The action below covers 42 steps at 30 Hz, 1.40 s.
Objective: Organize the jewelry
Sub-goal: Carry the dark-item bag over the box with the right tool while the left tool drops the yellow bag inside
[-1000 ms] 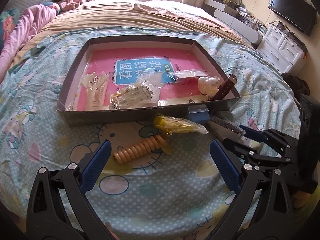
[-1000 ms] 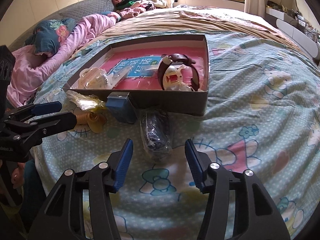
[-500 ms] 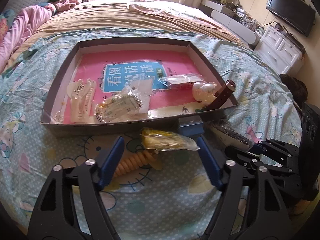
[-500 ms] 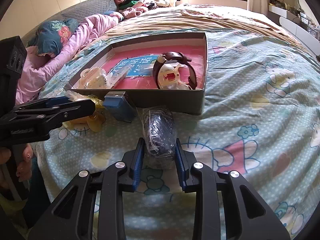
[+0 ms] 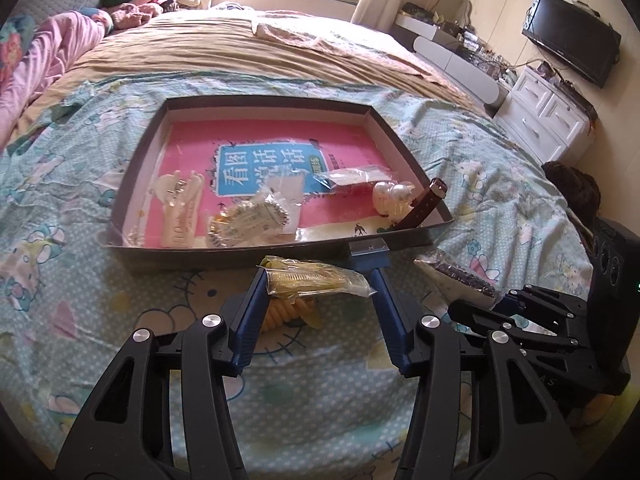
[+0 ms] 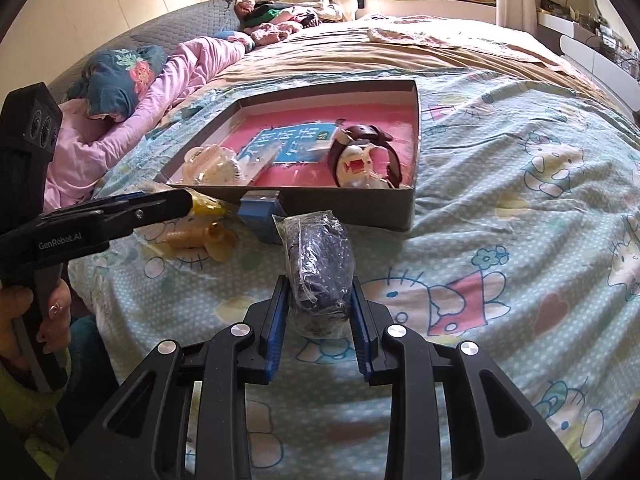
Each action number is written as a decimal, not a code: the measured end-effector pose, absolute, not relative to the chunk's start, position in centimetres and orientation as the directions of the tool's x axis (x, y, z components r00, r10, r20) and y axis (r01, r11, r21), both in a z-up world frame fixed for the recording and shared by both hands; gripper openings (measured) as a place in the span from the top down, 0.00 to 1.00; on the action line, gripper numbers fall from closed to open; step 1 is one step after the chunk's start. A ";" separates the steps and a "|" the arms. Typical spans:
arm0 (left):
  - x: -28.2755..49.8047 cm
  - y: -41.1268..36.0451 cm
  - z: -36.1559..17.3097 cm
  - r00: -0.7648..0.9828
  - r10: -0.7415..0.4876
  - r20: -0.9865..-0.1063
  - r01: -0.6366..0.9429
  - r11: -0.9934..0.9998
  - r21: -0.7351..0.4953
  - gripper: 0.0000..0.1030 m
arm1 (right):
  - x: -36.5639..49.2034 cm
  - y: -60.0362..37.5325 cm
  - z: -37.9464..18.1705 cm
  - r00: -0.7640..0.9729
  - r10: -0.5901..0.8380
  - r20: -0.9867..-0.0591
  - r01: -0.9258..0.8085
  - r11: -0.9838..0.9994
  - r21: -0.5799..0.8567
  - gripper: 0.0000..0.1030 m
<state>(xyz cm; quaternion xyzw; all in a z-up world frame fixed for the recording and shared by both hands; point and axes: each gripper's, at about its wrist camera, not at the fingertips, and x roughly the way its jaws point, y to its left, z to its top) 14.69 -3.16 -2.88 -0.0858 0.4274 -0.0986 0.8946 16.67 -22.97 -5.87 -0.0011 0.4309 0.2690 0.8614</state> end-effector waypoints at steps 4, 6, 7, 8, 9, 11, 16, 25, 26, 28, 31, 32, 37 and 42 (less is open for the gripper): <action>13.9 -1.8 -2.0 0.630 -0.242 -0.738 0.082 0.966 -0.247 0.58 | 16.3 -22.1 -5.2 0.479 0.479 -0.735 -0.484 0.843 0.234 0.73; 13.6 -1.1 -1.7 0.639 -0.238 -0.731 0.069 0.965 -0.254 0.58 | 16.2 -21.5 -4.8 0.476 0.488 -0.732 -0.497 0.836 0.234 0.73; 13.4 -0.7 -1.5 0.644 -0.236 -0.728 0.062 0.964 -0.257 0.58 | 16.1 -21.2 -4.6 0.475 0.492 -0.730 -0.504 0.832 0.232 0.73; 13.3 -0.5 -1.3 0.647 -0.233 -0.726 0.057 0.964 -0.258 0.58 | 16.1 -21.0 -4.5 0.474 0.494 -0.729 -0.509 0.829 0.231 0.73; 13.2 -0.1 -1.1 0.653 -0.229 -0.722 0.051 0.964 -0.259 0.58 | 16.0 -20.8 -4.3 0.473 0.497 -0.728 -0.514 0.826 0.230 0.73; 12.9 0.5 -0.7 0.665 -0.222 -0.713 0.040 0.964 -0.263 0.58 | 15.9 -20.2 -4.0 0.471 0.502 -0.726 -0.524 0.821 0.228 0.73; 12.6 1.8 0.1 0.687 -0.195 -0.700 0.018 0.968 -0.252 0.58 | 15.9 -19.0 -3.4 0.467 0.510 -0.723 -0.544 0.810 0.220 0.73; 12.9 2.7 1.4 0.710 -0.176 -0.682 0.011 0.971 -0.239 0.58 | 16.3 -17.2 -2.0 0.479 0.519 -0.708 -0.565 0.800 0.204 0.73; 13.0 2.7 1.5 0.712 -0.177 -0.680 0.013 0.971 -0.238 0.58 | 16.4 -17.1 -1.9 0.481 0.518 -0.707 -0.565 0.800 0.202 0.73; 13.2 2.6 1.7 0.716 -0.175 -0.676 0.016 0.972 -0.235 0.58 | 16.6 -16.9 -1.6 0.487 0.519 -0.703 -0.566 0.800 0.199 0.73; 13.6 2.6 1.9 0.719 -0.175 -0.673 0.019 0.972 -0.233 0.58 | 17.1 -16.5 -1.2 0.495 0.517 -0.699 -0.565 0.802 0.193 0.73; 13.7 2.7 2.0 0.719 -0.175 -0.673 0.020 0.973 -0.232 0.58 | 17.2 -16.4 -1.1 0.497 0.518 -0.696 -0.564 0.802 0.194 0.73; 14.6 2.4 2.3 0.723 -0.178 -0.668 0.033 0.974 -0.224 0.58 | 18.0 -16.3 -0.8 0.511 0.517 -0.687 -0.556 0.808 0.195 0.73; 15.6 2.1 2.4 0.724 -0.185 -0.665 0.044 0.974 -0.223 0.58 | 18.8 -16.3 -0.7 0.523 0.507 -0.685 -0.540 0.819 0.194 0.73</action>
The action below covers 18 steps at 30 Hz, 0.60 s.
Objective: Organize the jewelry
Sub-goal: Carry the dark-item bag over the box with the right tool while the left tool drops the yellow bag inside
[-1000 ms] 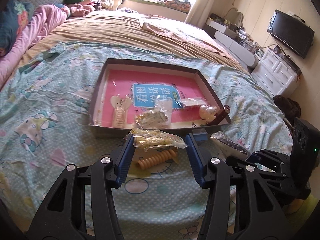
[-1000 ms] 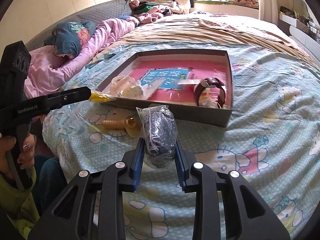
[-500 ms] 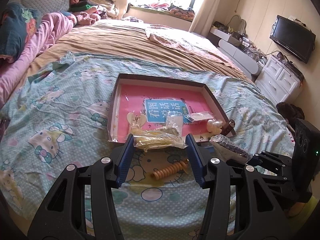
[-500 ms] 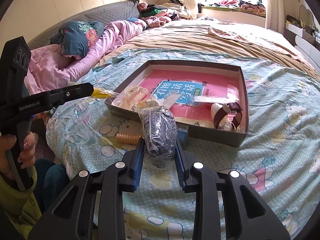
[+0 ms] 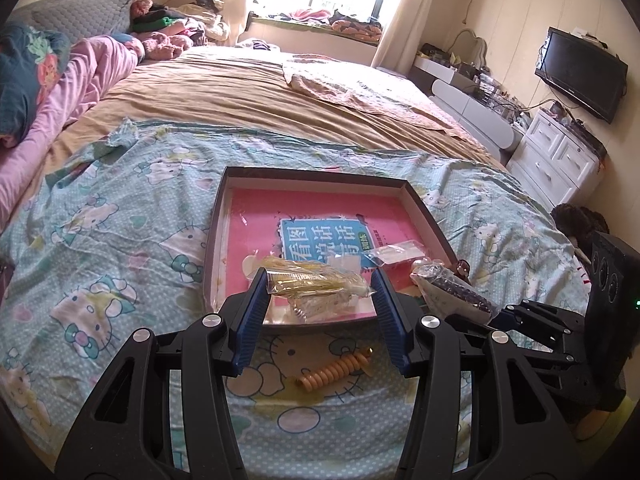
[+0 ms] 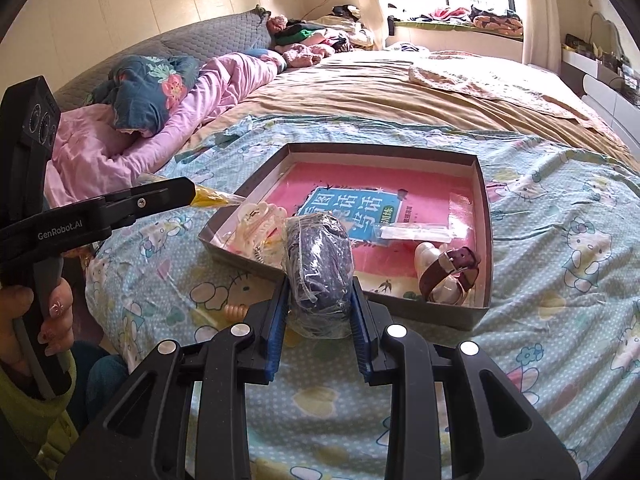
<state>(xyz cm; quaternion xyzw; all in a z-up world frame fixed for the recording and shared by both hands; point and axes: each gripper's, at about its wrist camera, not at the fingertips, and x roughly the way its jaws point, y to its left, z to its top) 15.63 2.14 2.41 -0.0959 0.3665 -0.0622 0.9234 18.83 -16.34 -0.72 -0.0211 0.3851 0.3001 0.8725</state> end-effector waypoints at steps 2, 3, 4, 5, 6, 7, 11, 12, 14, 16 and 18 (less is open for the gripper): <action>16.0 2.0 2.5 0.726 -0.191 -0.661 0.053 0.974 -0.222 0.58 | 19.2 -16.3 -0.8 0.527 0.502 -0.685 -0.532 0.824 0.195 0.73; 16.3 2.0 2.6 0.727 -0.189 -0.660 0.055 0.974 -0.219 0.58 | 19.3 -16.4 -0.8 0.530 0.499 -0.686 -0.527 0.827 0.195 0.73; 16.6 1.9 2.6 0.727 -0.189 -0.660 0.056 0.975 -0.217 0.58 | 19.6 -16.4 -0.9 0.530 0.495 -0.688 -0.521 0.831 0.196 0.73; 16.8 1.8 2.6 0.727 -0.191 -0.659 0.059 0.974 -0.217 0.58 | 19.7 -16.5 -0.9 0.531 0.492 -0.689 -0.516 0.833 0.197 0.73; 17.2 1.8 2.6 0.727 -0.192 -0.660 0.061 0.974 -0.217 0.58 | 19.8 -16.6 -1.0 0.533 0.490 -0.690 -0.512 0.836 0.198 0.73; 17.4 1.7 2.5 0.726 -0.192 -0.660 0.062 0.975 -0.215 0.58 | 19.9 -16.6 -1.0 0.533 0.488 -0.691 -0.508 0.838 0.199 0.73; 18.5 1.4 1.9 0.719 -0.196 -0.667 0.067 0.974 -0.214 0.58 | 20.4 -16.7 -1.3 0.536 0.478 -0.695 -0.496 0.845 0.199 0.73; 18.8 1.4 1.7 0.716 -0.202 -0.668 0.072 0.973 -0.218 0.58 | 20.5 -16.8 -1.3 0.536 0.476 -0.697 -0.493 0.847 0.198 0.73; 19.4 1.3 1.1 0.705 -0.217 -0.675 0.081 0.971 -0.226 0.58 | 20.6 -16.8 -1.4 0.537 0.470 -0.700 -0.489 0.850 0.196 0.73; 19.9 1.4 0.6 0.694 -0.212 -0.688 0.080 0.972 -0.219 0.58 | 20.7 -16.8 -1.5 0.537 0.467 -0.702 -0.487 0.852 0.194 0.73; 20.4 1.6 0.1 0.685 -0.207 -0.698 0.076 0.974 -0.214 0.58 | 20.9 -16.8 -1.5 0.538 0.463 -0.704 -0.484 0.854 0.191 0.73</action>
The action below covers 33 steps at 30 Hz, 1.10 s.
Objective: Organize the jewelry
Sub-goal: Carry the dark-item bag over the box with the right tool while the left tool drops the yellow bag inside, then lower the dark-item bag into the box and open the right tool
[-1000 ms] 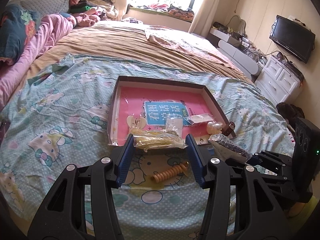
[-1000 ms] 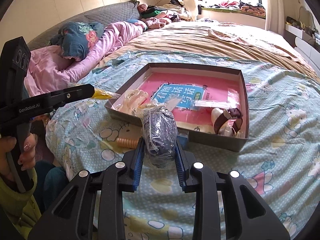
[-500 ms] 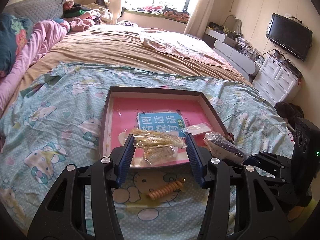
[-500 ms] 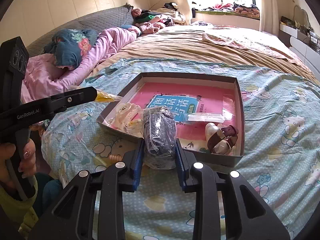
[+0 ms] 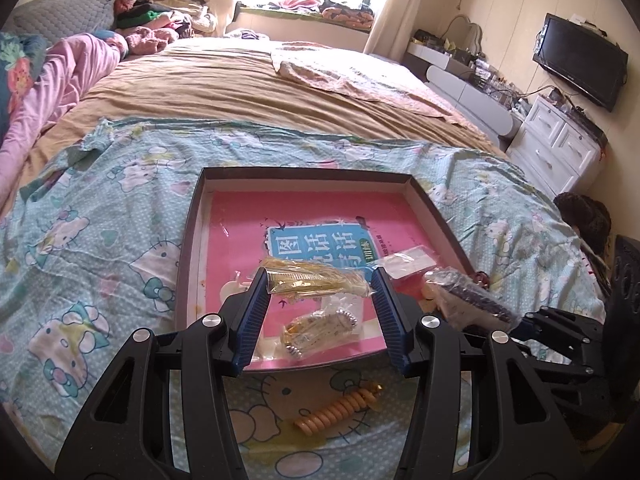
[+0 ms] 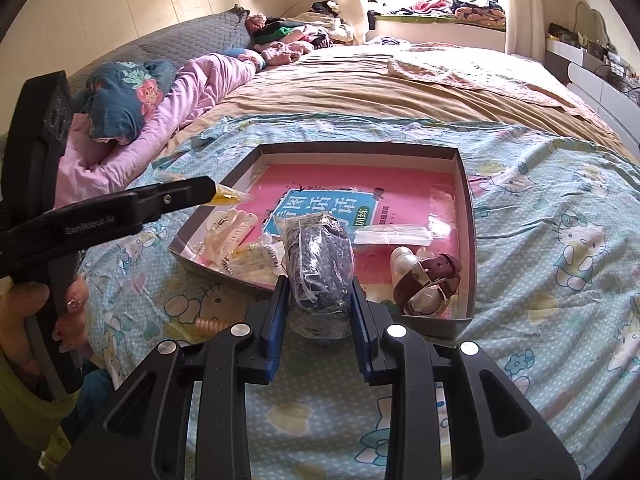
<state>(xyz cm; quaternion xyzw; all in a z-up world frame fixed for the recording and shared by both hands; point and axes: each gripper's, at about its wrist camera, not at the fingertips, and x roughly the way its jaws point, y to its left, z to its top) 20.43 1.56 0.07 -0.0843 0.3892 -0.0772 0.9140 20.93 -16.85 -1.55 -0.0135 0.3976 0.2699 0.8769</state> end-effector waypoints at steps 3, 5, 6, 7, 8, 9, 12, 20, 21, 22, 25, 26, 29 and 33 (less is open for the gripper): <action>21.2 1.7 -0.4 0.675 -0.205 -0.709 0.074 0.975 -0.211 0.58 | 21.3 -16.9 -1.7 0.539 0.457 -0.708 -0.477 0.858 0.191 0.73; 21.6 1.9 -0.6 0.673 -0.204 -0.711 0.074 0.975 -0.209 0.58 | 21.6 -16.8 -1.9 0.539 0.453 -0.710 -0.473 0.860 0.190 0.73; 21.8 2.0 -0.6 0.672 -0.205 -0.711 0.074 0.975 -0.210 0.58 | 21.7 -16.7 -1.9 0.538 0.452 -0.711 -0.473 0.861 0.190 0.73; 22.1 2.0 -0.7 0.671 -0.203 -0.713 0.073 0.975 -0.209 0.58 | 21.8 -16.6 -2.0 0.537 0.451 -0.713 -0.472 0.861 0.189 0.73; 22.3 2.1 -0.8 0.671 -0.202 -0.714 0.073 0.975 -0.208 0.57 | 21.9 -16.5 -2.2 0.535 0.448 -0.716 -0.471 0.862 0.188 0.73; 22.5 2.1 -0.8 0.670 -0.201 -0.715 0.072 0.976 -0.207 0.57 | 22.0 -16.4 -2.3 0.534 0.447 -0.718 -0.470 0.863 0.187 0.73; 23.0 2.2 -1.0 0.666 -0.194 -0.720 0.069 0.977 -0.200 0.57 | 22.3 -16.2 -2.8 0.525 0.447 -0.724 -0.464 0.864 0.198 0.73; 23.6 2.7 -2.2 0.647 -0.186 -0.740 0.053 0.978 -0.200 0.55 | 23.1 -15.5 -3.8 0.512 0.436 -0.740 -0.452 0.869 0.200 0.73; 23.6 2.8 -2.3 0.647 -0.185 -0.739 0.052 0.979 -0.199 0.51 | 23.1 -15.4 -3.8 0.512 0.436 -0.740 -0.452 0.869 0.199 0.73; 23.6 2.8 -2.3 0.648 -0.184 -0.739 0.052 0.979 -0.199 0.49 | 23.2 -15.3 -3.9 0.512 0.434 -0.742 -0.452 0.870 0.197 0.73; 23.6 2.9 -2.3 0.648 -0.183 -0.739 0.051 0.979 -0.198 0.47 | 23.5 -15.1 -4.2 0.512 0.428 -0.745 -0.447 0.873 0.194 0.73; 23.6 2.9 -2.3 0.648 -0.182 -0.739 0.050 0.979 -0.198 0.46 | 23.7 -14.9 -4.3 0.512 0.425 -0.746 -0.445 0.874 0.193 0.73; 23.5 3.2 -2.4 0.644 -0.182 -0.743 0.042 0.978 -0.203 0.46 | 24.3 -14.5 -4.7 0.512 0.419 -0.750 -0.439 0.878 0.191 0.73; 22.9 3.7 -2.0 0.650 -0.181 -0.738 0.036 0.978 -0.207 0.45 | 25.1 -14.1 -5.2 0.512 0.406 -0.757 -0.428 0.885 0.185 0.73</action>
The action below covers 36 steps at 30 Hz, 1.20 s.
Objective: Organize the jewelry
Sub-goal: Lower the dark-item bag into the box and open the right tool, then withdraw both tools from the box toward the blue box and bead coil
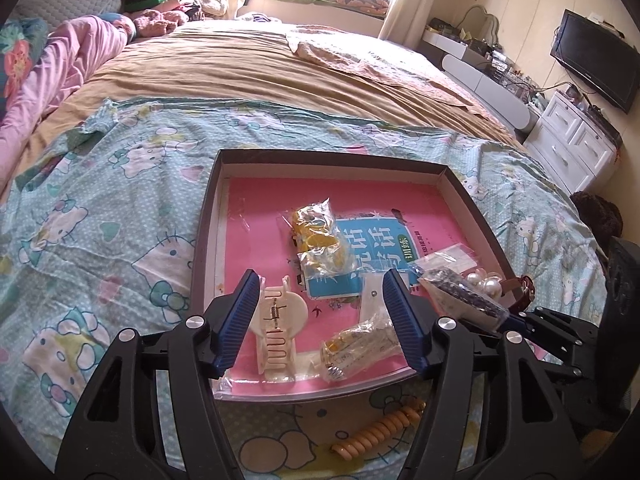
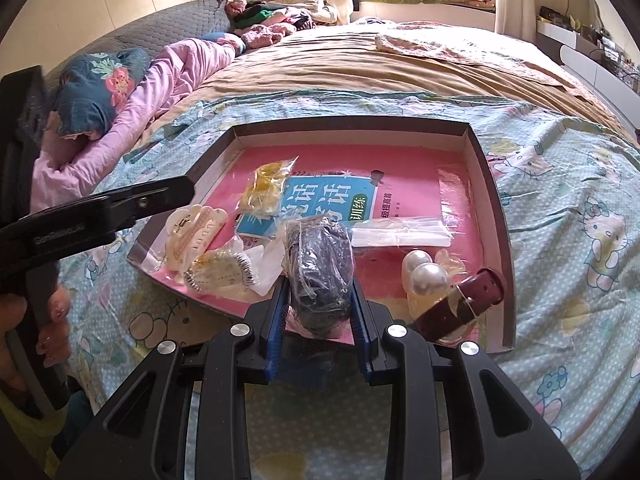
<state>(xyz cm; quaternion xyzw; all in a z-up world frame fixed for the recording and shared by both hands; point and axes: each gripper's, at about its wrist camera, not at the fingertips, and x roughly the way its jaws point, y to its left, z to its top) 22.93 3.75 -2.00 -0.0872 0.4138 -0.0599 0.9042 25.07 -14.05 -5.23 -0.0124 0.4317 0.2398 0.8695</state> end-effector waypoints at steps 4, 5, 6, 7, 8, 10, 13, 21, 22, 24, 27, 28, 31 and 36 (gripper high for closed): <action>22.3 4.3 -1.7 0.655 -0.179 -0.734 0.030 0.977 -0.211 0.38 | 25.3 -13.6 -5.6 0.508 0.401 -0.762 -0.422 0.887 0.185 0.71; 22.2 4.3 -1.6 0.657 -0.176 -0.733 0.029 0.978 -0.209 0.38 | 25.3 -13.6 -5.7 0.510 0.400 -0.762 -0.423 0.887 0.183 0.71; 22.2 4.3 -1.6 0.657 -0.174 -0.733 0.028 0.978 -0.208 0.38 | 25.2 -13.6 -5.6 0.513 0.401 -0.759 -0.424 0.887 0.183 0.71; 22.1 4.3 -1.5 0.658 -0.173 -0.733 0.027 0.978 -0.207 0.38 | 25.2 -13.6 -5.6 0.514 0.402 -0.758 -0.424 0.887 0.183 0.71; 22.0 4.3 -1.4 0.657 -0.173 -0.733 0.026 0.978 -0.207 0.38 | 25.2 -13.7 -5.5 0.516 0.400 -0.758 -0.423 0.888 0.181 0.70; 21.8 4.2 -1.3 0.659 -0.173 -0.732 0.028 0.978 -0.206 0.38 | 25.0 -13.8 -5.2 0.523 0.401 -0.752 -0.422 0.888 0.180 0.67; 21.5 4.1 -0.9 0.663 -0.173 -0.729 0.030 0.978 -0.204 0.37 | 24.6 -14.1 -4.6 0.536 0.405 -0.741 -0.420 0.889 0.182 0.62; 20.0 3.7 0.3 0.671 -0.168 -0.723 0.031 0.980 -0.198 0.29 | 22.6 -15.8 -2.2 0.576 0.426 -0.698 -0.417 0.887 0.197 0.43; 19.8 3.6 0.5 0.673 -0.168 -0.721 0.033 0.980 -0.198 0.28 | 22.4 -16.0 -2.0 0.578 0.429 -0.694 -0.417 0.887 0.201 0.40; 19.4 3.5 0.9 0.678 -0.163 -0.717 0.033 0.981 -0.192 0.25 | 21.8 -16.4 -1.4 0.590 0.432 -0.682 -0.416 0.887 0.201 0.36; 18.8 3.3 1.5 0.689 -0.152 -0.709 0.030 0.983 -0.183 0.19 | 21.0 -17.1 -0.5 0.608 0.435 -0.664 -0.416 0.887 0.200 0.28; 18.6 3.3 1.7 0.692 -0.149 -0.707 0.028 0.983 -0.179 0.18 | 20.8 -17.2 -0.3 0.614 0.435 -0.659 -0.414 0.888 0.201 0.25; 17.9 3.2 2.5 0.706 -0.137 -0.695 0.025 0.985 -0.169 0.11 | 20.1 -17.8 0.6 0.629 0.438 -0.643 -0.416 0.888 0.198 0.23; 16.9 3.1 3.5 0.723 -0.132 -0.678 0.022 0.985 -0.168 0.09 | 19.2 -18.4 1.7 0.647 0.436 -0.626 -0.416 0.889 0.189 0.22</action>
